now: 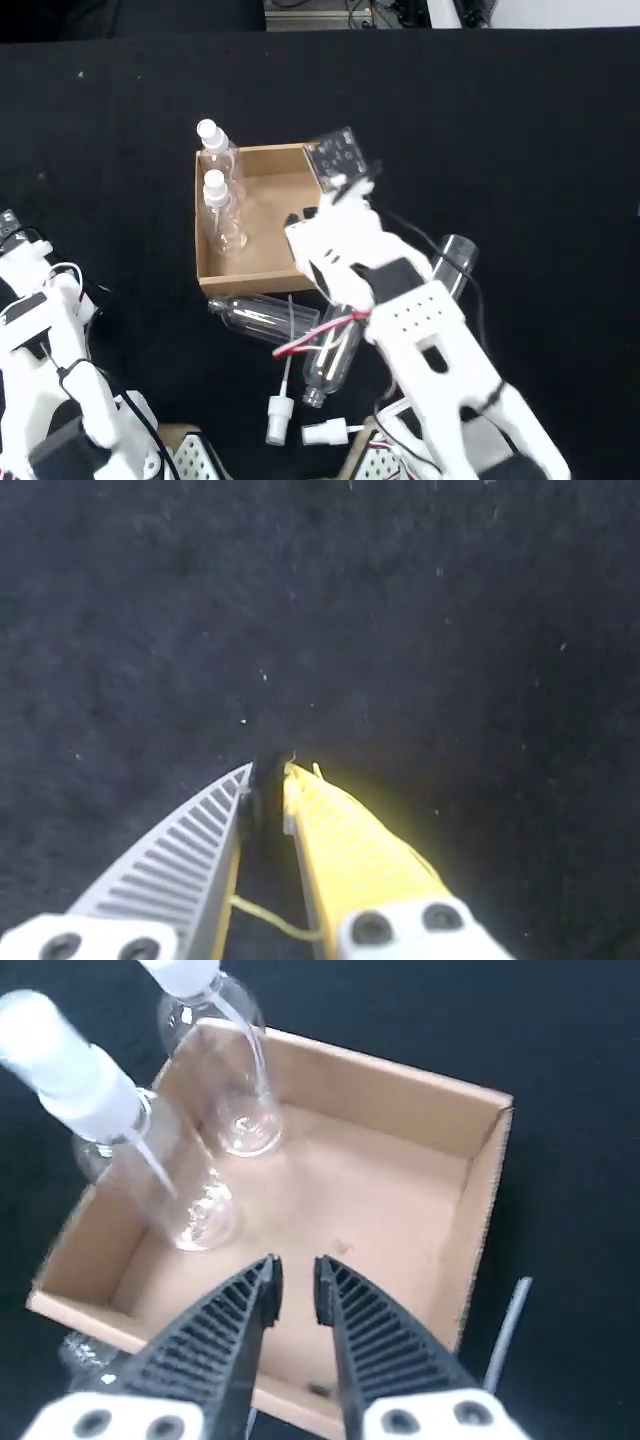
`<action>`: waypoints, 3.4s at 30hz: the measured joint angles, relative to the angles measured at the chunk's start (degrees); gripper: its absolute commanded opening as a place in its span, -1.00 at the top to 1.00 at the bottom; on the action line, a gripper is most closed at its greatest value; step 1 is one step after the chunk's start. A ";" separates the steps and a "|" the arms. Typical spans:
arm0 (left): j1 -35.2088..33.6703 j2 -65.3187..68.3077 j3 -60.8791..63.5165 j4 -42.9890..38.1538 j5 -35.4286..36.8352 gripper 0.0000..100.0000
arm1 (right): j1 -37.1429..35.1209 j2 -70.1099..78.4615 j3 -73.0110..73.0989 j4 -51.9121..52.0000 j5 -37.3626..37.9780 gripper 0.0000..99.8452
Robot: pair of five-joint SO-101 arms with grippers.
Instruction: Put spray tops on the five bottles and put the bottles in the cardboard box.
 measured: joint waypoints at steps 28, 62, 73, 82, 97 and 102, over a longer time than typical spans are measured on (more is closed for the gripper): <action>0.18 0.53 0.00 -0.18 5.45 0.93 | -12.04 29.10 -7.82 -12.92 -18.99 0.90; 0.18 0.53 0.00 -0.18 5.45 0.93 | -12.04 34.55 -7.82 -24.62 -18.99 0.90; 0.18 0.53 0.00 -0.18 5.45 0.93 | -12.04 34.55 -7.82 -25.58 -18.99 0.90; 0.18 0.53 0.00 -0.18 5.45 0.93 | -11.87 25.76 -7.82 -15.12 -18.99 0.89; 0.18 0.53 0.00 -0.18 5.45 0.93 | 1.85 34.02 -8.26 -29.89 -18.99 0.90; 0.18 0.53 0.00 -0.18 5.45 0.93 | 1.76 36.13 -11.60 -31.74 -18.99 0.90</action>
